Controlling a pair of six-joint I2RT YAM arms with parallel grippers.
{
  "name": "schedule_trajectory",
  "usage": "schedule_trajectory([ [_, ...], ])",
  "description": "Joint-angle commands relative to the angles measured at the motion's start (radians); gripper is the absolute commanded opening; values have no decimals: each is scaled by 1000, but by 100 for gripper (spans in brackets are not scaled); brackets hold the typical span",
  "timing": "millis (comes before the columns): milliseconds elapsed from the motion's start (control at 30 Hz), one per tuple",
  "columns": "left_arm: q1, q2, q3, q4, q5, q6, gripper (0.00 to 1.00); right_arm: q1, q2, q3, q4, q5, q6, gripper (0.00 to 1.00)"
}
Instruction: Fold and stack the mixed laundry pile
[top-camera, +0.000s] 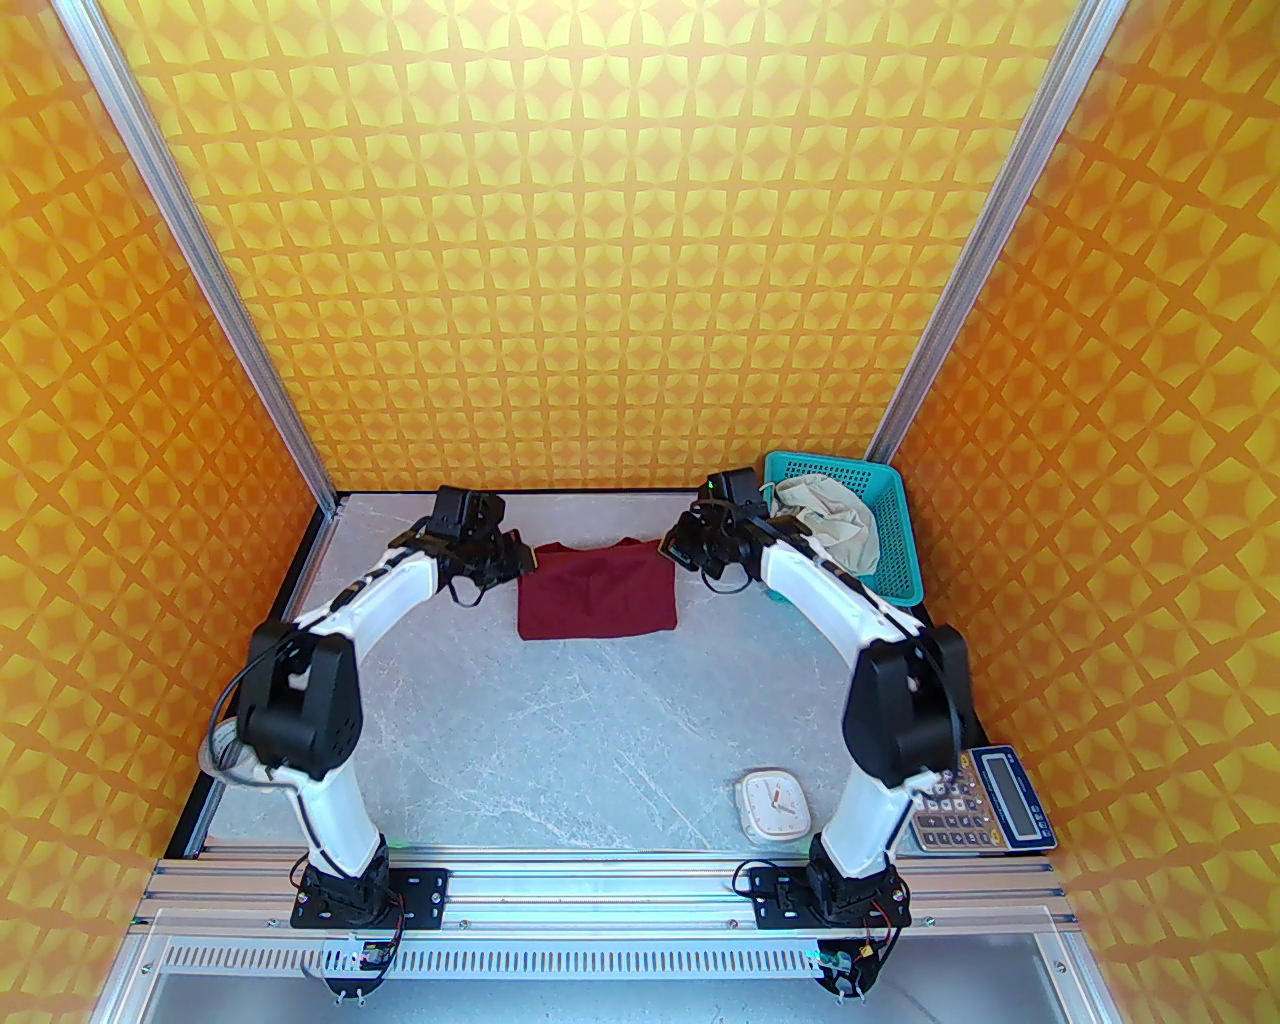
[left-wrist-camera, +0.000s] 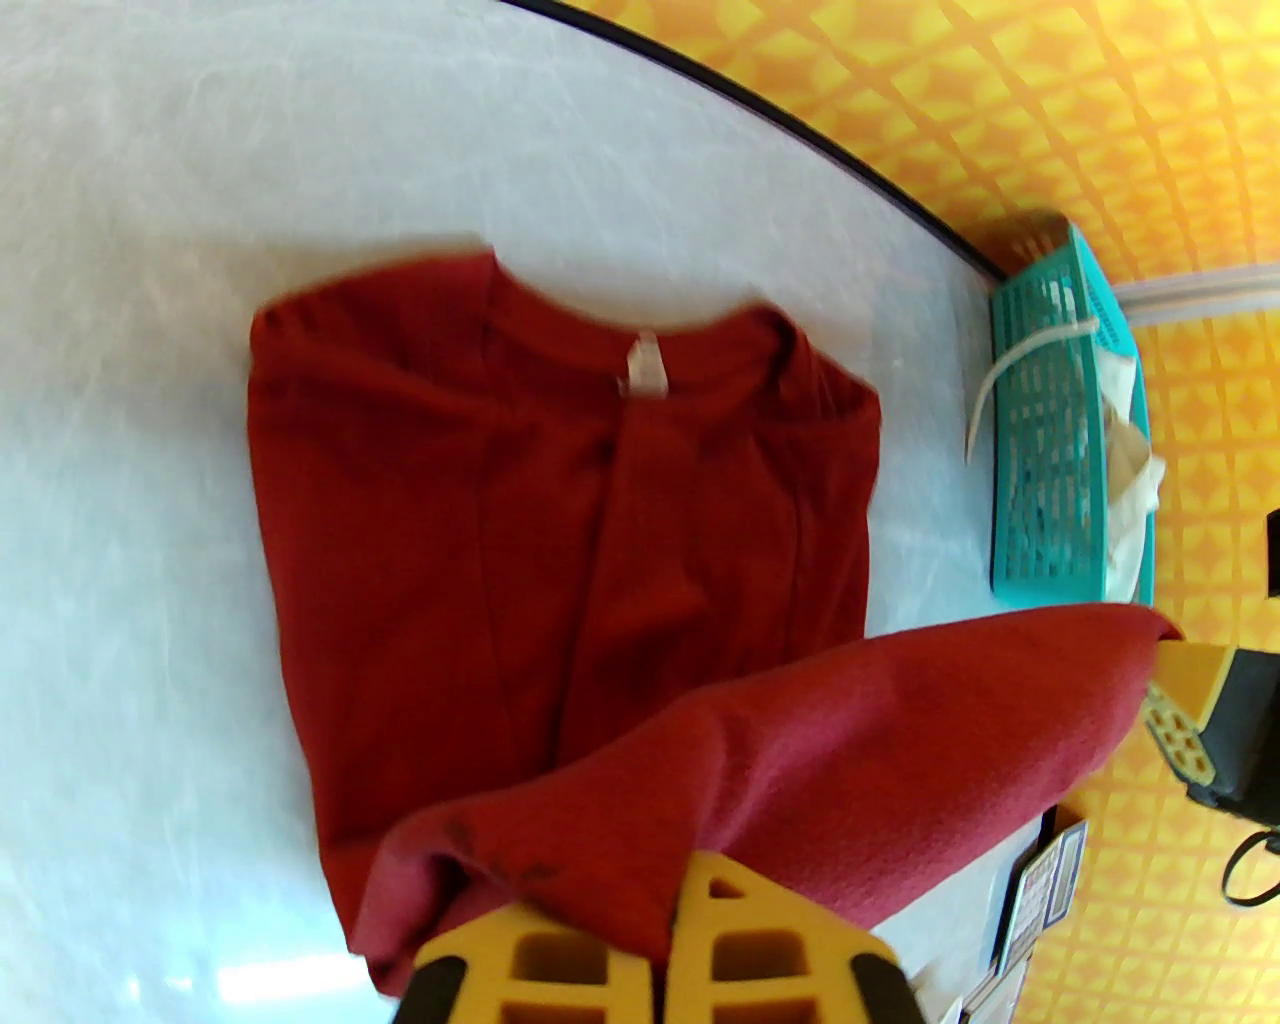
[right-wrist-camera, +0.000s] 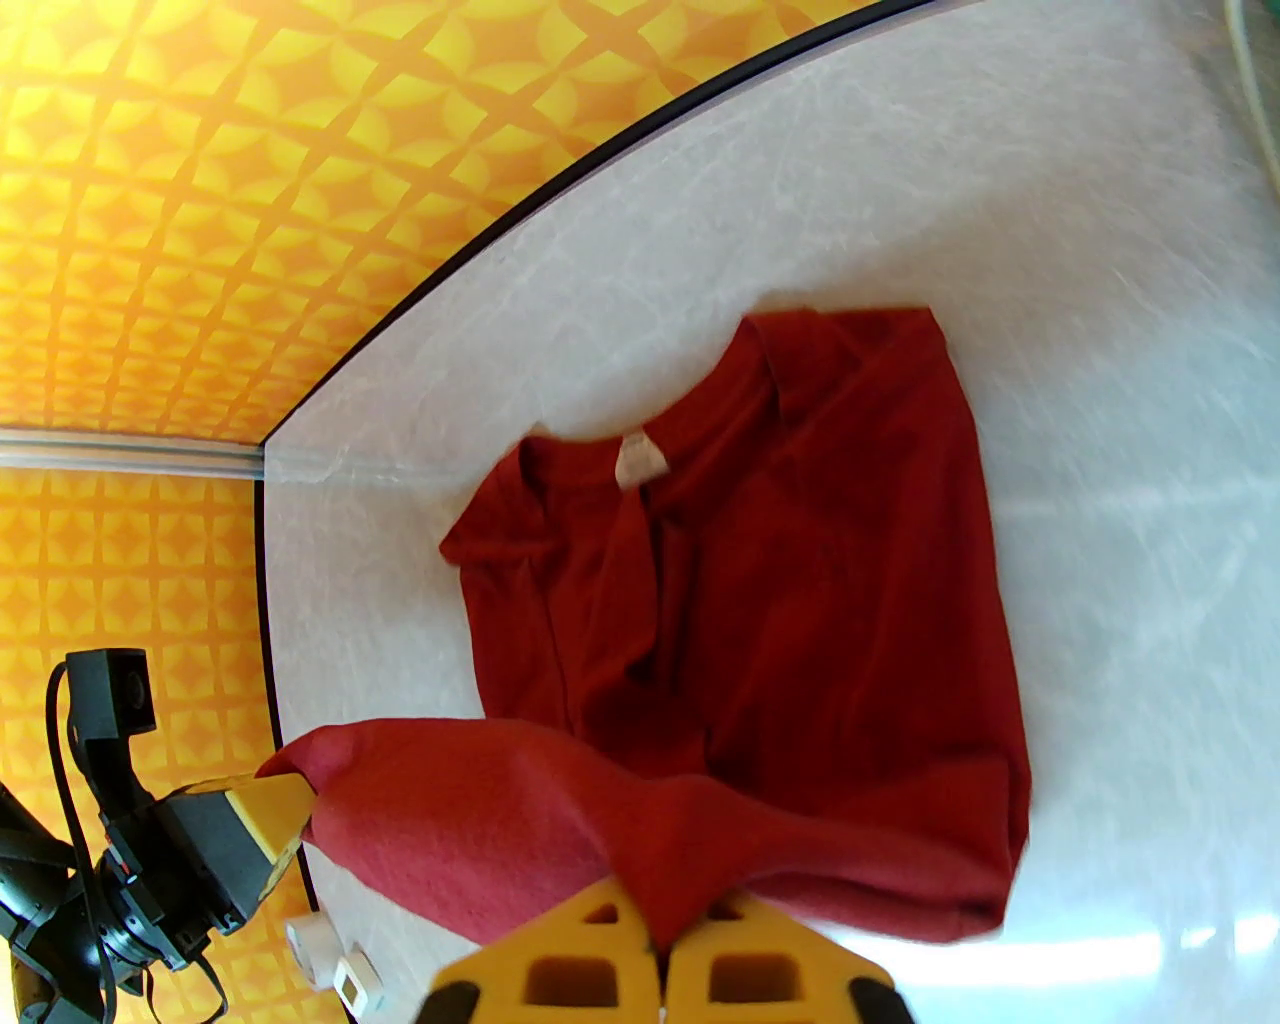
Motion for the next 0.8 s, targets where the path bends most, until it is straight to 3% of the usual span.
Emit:
schedule_trajectory([
  [0,23,58,97,33,41,-22,0,-19,71,69,50,-42,-9,0],
  [267,58,226,223,60,59,-46,0,-52,260,199,112,-105,-2,0],
  [433,76,323,258,160,66,-80,4,-58,393,287,188,-135,-28,5],
  [533,98,385,259,272,72,-115,18,-63,479,335,303,-170,-12,12],
  [667,134,433,273,372,71,-119,46,-68,567,428,346,-162,-8,38],
  [767,162,432,276,402,70,-110,52,-75,567,441,351,-158,-7,46],
])
